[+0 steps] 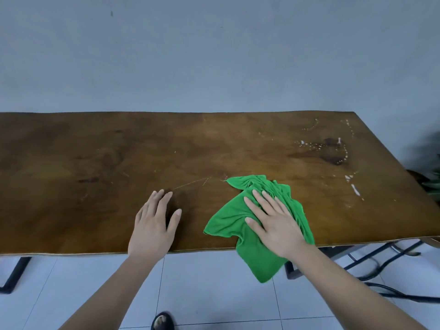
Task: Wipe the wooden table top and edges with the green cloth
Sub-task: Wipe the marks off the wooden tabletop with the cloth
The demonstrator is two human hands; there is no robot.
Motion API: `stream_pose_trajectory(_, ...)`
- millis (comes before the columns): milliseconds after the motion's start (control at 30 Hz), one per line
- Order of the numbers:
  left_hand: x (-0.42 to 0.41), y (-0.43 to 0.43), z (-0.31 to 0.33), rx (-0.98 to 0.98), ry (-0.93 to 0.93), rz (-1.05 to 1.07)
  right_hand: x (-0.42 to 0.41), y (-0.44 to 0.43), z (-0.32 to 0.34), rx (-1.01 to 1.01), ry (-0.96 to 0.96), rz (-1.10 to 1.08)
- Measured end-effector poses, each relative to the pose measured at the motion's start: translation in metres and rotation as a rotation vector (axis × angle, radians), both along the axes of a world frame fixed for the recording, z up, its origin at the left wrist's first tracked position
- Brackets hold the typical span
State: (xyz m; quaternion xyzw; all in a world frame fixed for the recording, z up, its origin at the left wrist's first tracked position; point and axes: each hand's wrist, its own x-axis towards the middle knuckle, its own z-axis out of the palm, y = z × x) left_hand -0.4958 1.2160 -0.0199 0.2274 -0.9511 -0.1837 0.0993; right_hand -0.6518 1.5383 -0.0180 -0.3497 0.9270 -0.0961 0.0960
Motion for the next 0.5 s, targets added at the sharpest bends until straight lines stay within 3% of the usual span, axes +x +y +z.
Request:
stream_pose_trajectory(100, 0.000, -0.001, -0.002, -0.037, 0.014, -0.026, 0.001, -0.002, 0.017, -0.175, -0.086, -0.026)
stream_pose_trajectory(200, -0.009, 0.008, 0.004, -0.067, 0.046, -0.065, -0.016, 0.006, 0.033, -0.356, 0.076, -0.119)
stream_pose_trajectory(267, -0.020, 0.026, 0.012, -0.023, 0.023, -0.090, -0.037, 0.013, 0.037, -0.326, 0.116, -0.198)
stream_pose_trajectory(500, -0.062, 0.087, 0.029, 0.067, -0.119, -0.218, -0.086, 0.022, 0.049, -0.191, -0.096, -0.316)
